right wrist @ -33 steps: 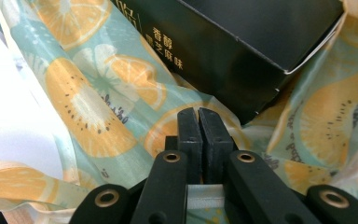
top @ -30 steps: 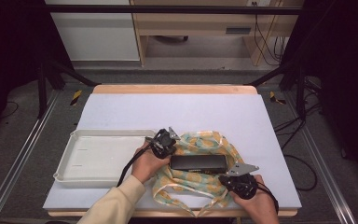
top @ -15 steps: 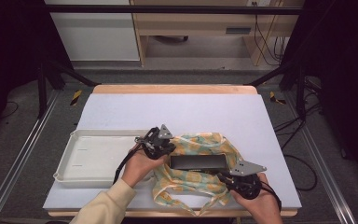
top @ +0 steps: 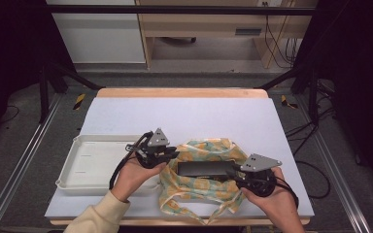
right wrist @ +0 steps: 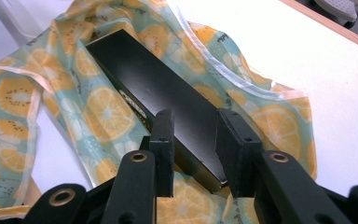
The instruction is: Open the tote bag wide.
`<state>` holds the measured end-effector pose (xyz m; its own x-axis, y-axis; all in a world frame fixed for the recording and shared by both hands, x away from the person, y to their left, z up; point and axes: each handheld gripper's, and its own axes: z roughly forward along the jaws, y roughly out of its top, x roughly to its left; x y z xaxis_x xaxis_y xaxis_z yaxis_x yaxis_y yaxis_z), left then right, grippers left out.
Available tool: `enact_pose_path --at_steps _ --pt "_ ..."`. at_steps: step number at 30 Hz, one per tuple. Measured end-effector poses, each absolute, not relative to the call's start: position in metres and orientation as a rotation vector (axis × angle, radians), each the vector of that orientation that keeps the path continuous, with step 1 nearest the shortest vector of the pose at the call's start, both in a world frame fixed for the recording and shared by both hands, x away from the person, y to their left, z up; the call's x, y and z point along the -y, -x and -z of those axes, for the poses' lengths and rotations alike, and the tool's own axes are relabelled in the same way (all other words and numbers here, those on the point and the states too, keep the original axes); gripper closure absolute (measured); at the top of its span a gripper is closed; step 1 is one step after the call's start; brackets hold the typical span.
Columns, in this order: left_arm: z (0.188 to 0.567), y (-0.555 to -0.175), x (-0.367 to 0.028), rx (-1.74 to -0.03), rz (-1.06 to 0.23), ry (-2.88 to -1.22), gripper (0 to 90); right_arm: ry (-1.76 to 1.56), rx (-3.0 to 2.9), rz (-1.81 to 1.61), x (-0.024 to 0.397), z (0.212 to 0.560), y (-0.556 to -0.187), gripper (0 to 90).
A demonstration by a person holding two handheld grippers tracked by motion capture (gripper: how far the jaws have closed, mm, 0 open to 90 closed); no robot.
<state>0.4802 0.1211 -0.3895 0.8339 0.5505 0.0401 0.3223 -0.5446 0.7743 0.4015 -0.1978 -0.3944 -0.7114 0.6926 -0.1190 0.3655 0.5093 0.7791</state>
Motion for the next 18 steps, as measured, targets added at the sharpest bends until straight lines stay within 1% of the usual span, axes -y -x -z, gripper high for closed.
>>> enact_pose_path --at_steps 7,18 --pt "0.385 -0.475 -0.129 -0.629 -0.373 -2.170 76.2 -0.880 -2.331 -1.069 0.199 0.394 -0.402 68.3" --pt "0.385 -0.477 -0.136 -0.637 -0.377 -2.165 75.7 -0.877 -2.334 -1.063 0.199 0.393 -0.405 68.4"
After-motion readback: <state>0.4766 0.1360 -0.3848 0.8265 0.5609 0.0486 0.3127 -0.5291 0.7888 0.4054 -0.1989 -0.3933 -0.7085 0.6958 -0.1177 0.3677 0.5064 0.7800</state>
